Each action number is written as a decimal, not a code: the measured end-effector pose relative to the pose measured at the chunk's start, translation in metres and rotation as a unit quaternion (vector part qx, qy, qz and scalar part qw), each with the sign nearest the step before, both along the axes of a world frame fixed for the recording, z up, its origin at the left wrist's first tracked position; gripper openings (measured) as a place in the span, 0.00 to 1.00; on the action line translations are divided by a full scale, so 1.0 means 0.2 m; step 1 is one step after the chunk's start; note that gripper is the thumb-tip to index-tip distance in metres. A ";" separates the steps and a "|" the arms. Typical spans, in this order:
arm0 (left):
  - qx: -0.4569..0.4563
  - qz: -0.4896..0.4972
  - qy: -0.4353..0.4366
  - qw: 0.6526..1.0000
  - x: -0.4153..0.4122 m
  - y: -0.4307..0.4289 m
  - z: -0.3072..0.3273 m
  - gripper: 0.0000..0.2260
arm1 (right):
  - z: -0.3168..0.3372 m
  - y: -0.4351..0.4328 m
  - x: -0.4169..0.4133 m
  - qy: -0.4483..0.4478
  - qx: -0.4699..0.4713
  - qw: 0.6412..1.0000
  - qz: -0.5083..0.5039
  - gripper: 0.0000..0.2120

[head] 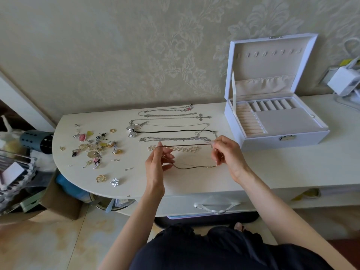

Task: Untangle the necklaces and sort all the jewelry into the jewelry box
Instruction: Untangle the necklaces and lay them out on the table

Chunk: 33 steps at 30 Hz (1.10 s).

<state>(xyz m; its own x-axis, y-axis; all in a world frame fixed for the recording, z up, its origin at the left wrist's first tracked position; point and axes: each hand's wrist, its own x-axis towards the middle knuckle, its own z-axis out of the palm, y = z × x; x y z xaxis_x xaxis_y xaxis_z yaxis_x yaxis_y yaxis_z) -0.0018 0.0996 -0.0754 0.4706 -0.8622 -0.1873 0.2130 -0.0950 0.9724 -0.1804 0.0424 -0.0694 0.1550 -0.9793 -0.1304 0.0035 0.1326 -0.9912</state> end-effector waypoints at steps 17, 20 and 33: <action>-0.015 -0.045 0.074 0.996 -0.01 0.00 0.00 0.16 | -0.08 -0.03 0.01 0.214 -0.008 0.977 0.003 0.07; -0.044 -0.083 0.097 0.991 -0.01 -0.01 -0.01 0.09 | -0.07 -0.02 0.01 0.252 -0.014 0.968 0.011 0.11; -0.061 -0.181 -0.170 0.967 -0.06 0.00 0.04 0.09 | 0.00 0.05 0.12 0.187 -0.090 0.950 0.232 0.14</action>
